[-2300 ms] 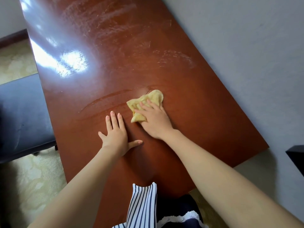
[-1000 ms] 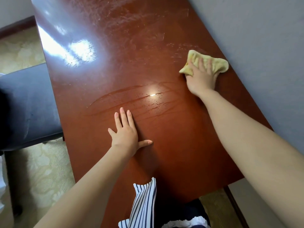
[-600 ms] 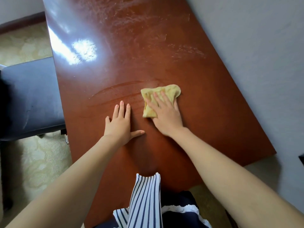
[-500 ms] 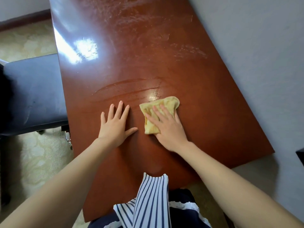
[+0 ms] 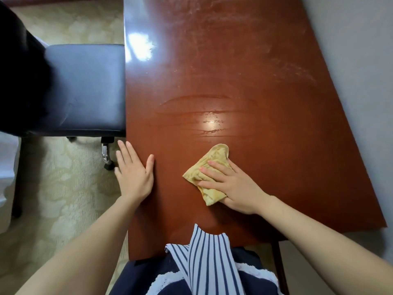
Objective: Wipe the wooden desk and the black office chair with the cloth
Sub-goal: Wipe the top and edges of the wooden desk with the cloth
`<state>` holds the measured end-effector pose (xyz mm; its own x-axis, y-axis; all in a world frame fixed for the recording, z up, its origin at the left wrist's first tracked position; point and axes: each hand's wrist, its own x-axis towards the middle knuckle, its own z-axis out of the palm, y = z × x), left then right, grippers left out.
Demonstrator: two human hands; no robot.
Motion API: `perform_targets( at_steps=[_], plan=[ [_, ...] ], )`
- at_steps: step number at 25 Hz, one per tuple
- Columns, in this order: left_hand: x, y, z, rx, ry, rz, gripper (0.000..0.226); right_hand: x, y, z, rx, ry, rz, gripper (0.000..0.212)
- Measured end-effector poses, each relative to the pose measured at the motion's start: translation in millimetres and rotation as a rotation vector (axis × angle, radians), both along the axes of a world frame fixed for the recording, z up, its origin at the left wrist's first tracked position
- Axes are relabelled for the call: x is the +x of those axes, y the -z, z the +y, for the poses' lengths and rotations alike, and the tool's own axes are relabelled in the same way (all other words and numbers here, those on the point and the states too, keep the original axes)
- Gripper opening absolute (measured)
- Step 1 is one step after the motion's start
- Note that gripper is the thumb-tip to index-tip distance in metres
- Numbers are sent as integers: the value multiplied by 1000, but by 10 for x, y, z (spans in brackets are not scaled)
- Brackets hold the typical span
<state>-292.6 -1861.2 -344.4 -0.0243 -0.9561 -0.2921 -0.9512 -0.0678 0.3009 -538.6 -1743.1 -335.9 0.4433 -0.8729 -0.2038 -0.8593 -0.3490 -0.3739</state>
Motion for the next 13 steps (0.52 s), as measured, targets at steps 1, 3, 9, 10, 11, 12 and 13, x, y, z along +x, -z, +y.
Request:
perform_targets(
  at_steps=[1,3,9,10,11,12,13],
  plan=[
    [29,20,1,-20,25,42,73,18,4,-137,11,-25,10,48],
    [62,53,6,-62,71,110,71,55,9,-434,10,-36,20,47],
    [153,126,1,-94,46,236,68,394,14,-1473,4,24,31,52],
    [152,125,-1,-96,38,257,68,470,18,-1638,-3,46,32,53],
    [146,124,-4,-100,35,269,67,550,19,-1799,-9,75,22,53],
    [147,125,-14,-103,33,275,68,653,31,-1966,-12,112,8,51],
    [129,122,-18,-105,33,280,69,746,38,-2115,-20,157,-2,48]
  ],
)
